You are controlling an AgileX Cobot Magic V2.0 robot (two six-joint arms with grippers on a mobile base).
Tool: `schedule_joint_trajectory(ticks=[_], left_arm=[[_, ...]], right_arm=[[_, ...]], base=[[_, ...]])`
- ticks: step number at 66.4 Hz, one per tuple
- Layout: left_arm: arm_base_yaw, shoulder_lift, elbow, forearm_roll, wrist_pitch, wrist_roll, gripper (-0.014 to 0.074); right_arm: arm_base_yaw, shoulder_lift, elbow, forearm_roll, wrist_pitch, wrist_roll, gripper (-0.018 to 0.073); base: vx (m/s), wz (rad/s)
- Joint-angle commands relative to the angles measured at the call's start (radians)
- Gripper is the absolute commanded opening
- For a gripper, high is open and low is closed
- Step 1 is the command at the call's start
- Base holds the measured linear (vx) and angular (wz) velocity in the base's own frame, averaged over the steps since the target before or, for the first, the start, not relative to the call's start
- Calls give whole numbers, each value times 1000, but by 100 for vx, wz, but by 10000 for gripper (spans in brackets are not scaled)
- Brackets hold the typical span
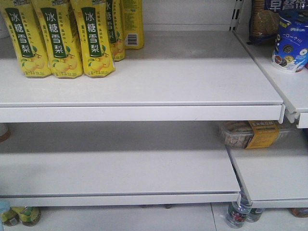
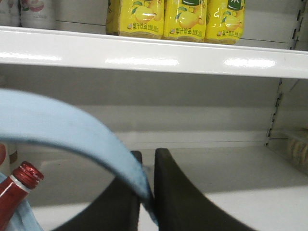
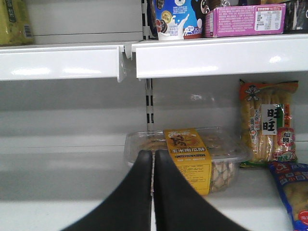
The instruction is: Place coke in basket with both arms
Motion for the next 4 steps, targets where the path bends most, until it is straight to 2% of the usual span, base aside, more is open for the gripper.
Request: schedule_joint_trajectory(ticks=[1,4], left_arm=[[0,-21,-8,52,-154,52,-6],[0,-21,-8,52,-154,52,-6]], right_arm=[[-7,-18,11,-10,-71,3,-4],[-7,-18,11,-10,-71,3,-4]], base=[[0,0],[0,0]])
